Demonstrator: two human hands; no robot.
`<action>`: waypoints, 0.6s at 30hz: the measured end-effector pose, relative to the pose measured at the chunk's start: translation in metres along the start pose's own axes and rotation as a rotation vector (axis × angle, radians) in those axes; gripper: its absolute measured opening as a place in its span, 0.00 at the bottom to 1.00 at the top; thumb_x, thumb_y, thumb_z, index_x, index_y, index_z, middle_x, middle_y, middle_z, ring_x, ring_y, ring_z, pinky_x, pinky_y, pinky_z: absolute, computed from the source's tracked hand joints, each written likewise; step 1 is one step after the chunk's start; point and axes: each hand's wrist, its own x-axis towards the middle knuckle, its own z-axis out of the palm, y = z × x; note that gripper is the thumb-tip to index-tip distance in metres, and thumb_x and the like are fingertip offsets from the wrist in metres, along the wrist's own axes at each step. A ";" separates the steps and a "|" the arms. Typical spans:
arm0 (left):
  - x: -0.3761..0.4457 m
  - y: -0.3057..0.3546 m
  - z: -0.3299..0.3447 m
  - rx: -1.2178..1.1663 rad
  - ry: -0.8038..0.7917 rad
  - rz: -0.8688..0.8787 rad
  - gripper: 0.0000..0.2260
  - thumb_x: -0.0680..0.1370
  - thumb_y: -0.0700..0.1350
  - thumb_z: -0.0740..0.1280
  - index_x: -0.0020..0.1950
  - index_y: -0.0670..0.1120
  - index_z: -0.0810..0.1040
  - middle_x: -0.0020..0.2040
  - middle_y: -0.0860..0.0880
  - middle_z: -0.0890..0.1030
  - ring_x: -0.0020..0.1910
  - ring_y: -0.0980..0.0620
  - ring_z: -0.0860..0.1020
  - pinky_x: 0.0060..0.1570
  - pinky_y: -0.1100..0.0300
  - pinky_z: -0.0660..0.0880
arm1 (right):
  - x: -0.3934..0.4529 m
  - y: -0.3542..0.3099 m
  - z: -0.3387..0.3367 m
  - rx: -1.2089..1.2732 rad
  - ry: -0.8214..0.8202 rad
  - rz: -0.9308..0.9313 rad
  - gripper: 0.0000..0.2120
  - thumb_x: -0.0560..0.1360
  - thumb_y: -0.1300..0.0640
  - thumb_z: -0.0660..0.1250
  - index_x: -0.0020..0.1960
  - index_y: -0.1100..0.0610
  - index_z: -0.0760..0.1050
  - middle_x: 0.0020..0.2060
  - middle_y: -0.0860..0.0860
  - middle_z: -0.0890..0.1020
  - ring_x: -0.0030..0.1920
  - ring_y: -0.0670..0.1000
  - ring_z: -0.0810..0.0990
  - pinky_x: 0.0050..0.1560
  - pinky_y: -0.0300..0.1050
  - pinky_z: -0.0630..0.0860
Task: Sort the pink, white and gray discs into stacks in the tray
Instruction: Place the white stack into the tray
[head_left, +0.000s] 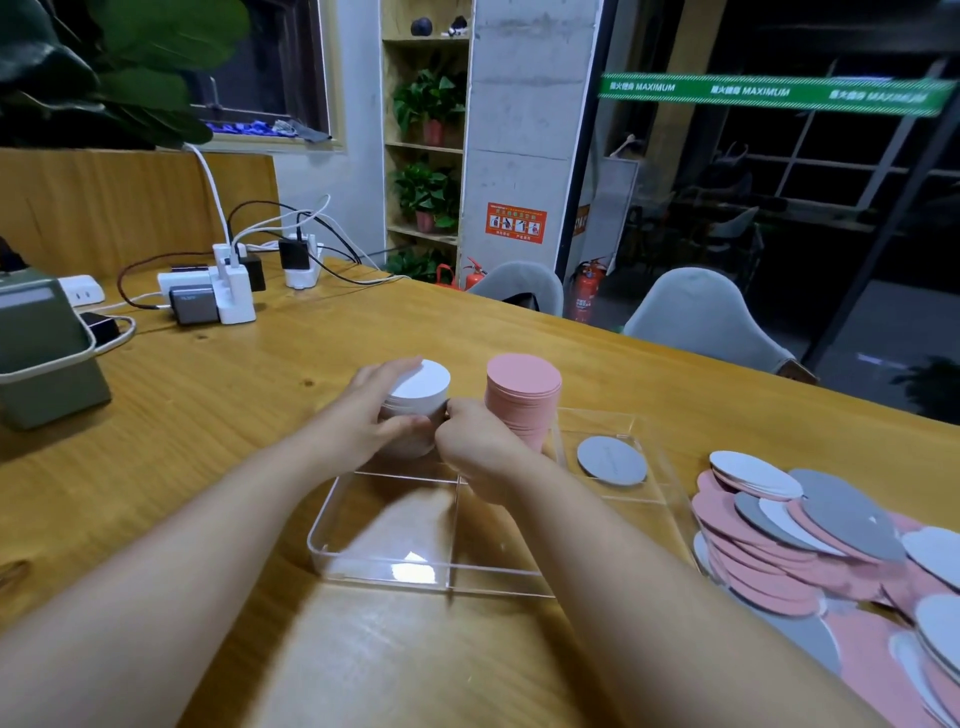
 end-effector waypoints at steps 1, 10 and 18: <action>0.001 -0.001 0.000 0.014 -0.002 0.000 0.29 0.75 0.45 0.68 0.73 0.52 0.61 0.68 0.47 0.63 0.67 0.53 0.63 0.60 0.69 0.56 | 0.002 0.002 0.001 0.009 -0.006 0.001 0.19 0.67 0.64 0.56 0.55 0.62 0.76 0.48 0.58 0.82 0.50 0.57 0.80 0.56 0.55 0.77; 0.001 -0.008 0.002 0.107 0.026 0.017 0.34 0.71 0.42 0.73 0.73 0.54 0.60 0.69 0.47 0.62 0.65 0.50 0.67 0.61 0.63 0.62 | -0.007 0.001 -0.005 -0.014 -0.003 -0.022 0.12 0.72 0.71 0.55 0.46 0.60 0.73 0.42 0.55 0.79 0.45 0.53 0.78 0.46 0.44 0.76; -0.006 -0.001 -0.004 0.114 0.019 -0.052 0.39 0.72 0.45 0.72 0.75 0.60 0.52 0.71 0.49 0.61 0.68 0.49 0.65 0.61 0.61 0.62 | -0.038 0.004 -0.005 -0.121 0.004 -0.182 0.26 0.72 0.69 0.52 0.68 0.56 0.65 0.56 0.52 0.78 0.54 0.52 0.75 0.51 0.43 0.72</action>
